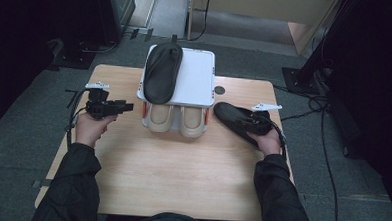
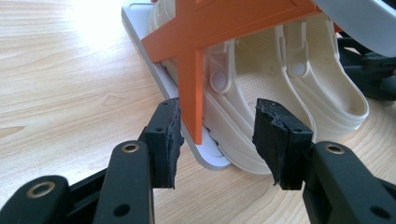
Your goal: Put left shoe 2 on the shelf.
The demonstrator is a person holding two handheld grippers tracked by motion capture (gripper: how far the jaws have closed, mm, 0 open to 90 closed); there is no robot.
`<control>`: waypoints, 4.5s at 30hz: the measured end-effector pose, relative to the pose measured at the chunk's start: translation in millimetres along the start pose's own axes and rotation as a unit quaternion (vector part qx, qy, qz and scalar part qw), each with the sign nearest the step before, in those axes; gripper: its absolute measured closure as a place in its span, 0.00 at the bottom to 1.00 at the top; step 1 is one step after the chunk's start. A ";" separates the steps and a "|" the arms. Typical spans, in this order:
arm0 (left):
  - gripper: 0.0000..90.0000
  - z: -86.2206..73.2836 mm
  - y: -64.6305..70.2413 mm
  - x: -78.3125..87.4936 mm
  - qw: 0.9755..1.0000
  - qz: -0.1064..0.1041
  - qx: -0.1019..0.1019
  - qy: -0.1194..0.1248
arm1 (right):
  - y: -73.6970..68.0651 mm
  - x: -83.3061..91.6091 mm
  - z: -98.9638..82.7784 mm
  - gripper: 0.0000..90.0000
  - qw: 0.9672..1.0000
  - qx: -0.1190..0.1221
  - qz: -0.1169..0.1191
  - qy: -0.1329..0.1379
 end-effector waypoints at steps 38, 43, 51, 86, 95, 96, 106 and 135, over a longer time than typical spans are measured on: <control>0.58 3.3 -6.4 -10.3 1.000 -0.006 -0.003 0.000 | 1.6 17.2 -44.1 0.94 0.998 -0.020 -0.055 -0.026; 0.58 2.9 -7.0 -10.9 1.000 -0.007 -0.002 -0.001 | 11.9 22.8 -45.5 0.92 0.997 -0.035 -0.070 -0.021; 0.58 2.3 -7.3 -12.3 1.000 -0.007 -0.003 -0.005 | 22.3 24.6 -46.1 0.89 0.994 -0.056 -0.092 -0.014; 0.58 -12.7 -8.7 5.6 1.000 0.001 0.008 0.003 | 1.6 -34.6 17.4 0.91 0.990 -0.081 -0.115 0.023; 0.58 -13.6 -8.5 5.4 1.000 0.002 0.007 0.004 | 2.5 -34.3 7.7 0.91 0.991 -0.078 -0.106 -0.004; 0.58 -13.7 -8.6 4.9 1.000 0.002 0.006 0.002 | 1.9 -32.6 6.6 0.91 0.991 -0.078 -0.105 -0.005; 0.58 -12.1 -10.4 1.8 1.000 0.001 0.006 0.002 | -3.9 -18.9 -3.6 0.91 0.994 -0.064 -0.089 -0.013; 0.58 -1.7 -15.3 -10.7 1.000 -0.001 0.000 0.002 | 2.3 10.7 -28.0 0.87 0.995 -0.065 -0.079 -0.017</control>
Point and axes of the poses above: each handheld gripper's, and its own axes: x roughly backward along the jaws, z roughly out of its top, y roughly to its right, the point moved 2 cm from there along -x, roughly forward along the jaws, and after that the axes turned 8 degrees about -z, right-handed, at the moved point
